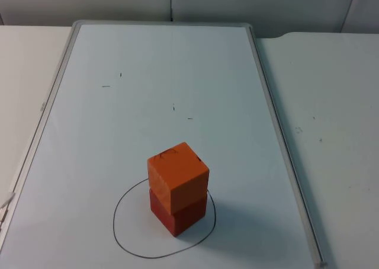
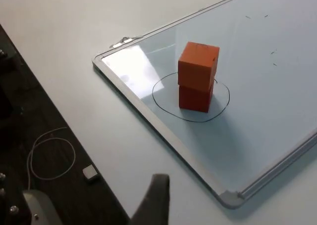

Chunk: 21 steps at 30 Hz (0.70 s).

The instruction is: Pick up one cube with the left hand and another cube with the right hand. First place the cube in the right hand at the target position, then stack the cube in the left hand on top.

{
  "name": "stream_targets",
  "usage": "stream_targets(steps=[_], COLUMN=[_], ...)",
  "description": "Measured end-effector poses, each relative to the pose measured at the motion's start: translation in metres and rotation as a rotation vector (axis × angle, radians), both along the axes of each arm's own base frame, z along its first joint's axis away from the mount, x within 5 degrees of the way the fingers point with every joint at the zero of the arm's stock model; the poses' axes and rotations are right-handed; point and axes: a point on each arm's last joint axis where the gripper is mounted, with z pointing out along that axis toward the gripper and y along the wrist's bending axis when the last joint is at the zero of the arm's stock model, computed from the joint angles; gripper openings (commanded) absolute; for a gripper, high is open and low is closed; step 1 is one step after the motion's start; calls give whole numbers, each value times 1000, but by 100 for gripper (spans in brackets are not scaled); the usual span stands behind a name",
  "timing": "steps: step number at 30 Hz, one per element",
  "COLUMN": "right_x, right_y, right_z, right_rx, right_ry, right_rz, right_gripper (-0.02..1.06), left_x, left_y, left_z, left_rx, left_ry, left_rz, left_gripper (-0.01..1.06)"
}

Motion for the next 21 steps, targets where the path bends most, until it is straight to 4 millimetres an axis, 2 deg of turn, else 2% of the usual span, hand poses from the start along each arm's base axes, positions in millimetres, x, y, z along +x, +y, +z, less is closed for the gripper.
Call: stream_targets(steps=[11, 13, 14, 16, 21], right_x=[2, 2, 2, 2, 2], right_y=[-2, -2, -2, -2, -2], right_z=[0, 0, 0, 0, 0], right_rx=[21, 21, 21, 21, 6], right_ry=[24, 24, 24, 24, 5], right_rz=[-54, -54, -54, -54, -38], right_gripper=[83, 91, 91, 105, 105], left_x=[0, 0, 0, 0, 0], left_y=[0, 0, 0, 0, 0], left_z=[0, 0, 0, 0, 0], left_rx=[0, 0, 0, 0, 0], left_ry=[-4, -4, -4, -4, -4], left_rz=[0, 0, 0, 0, 0], left_gripper=[105, 105, 105, 105, 105])
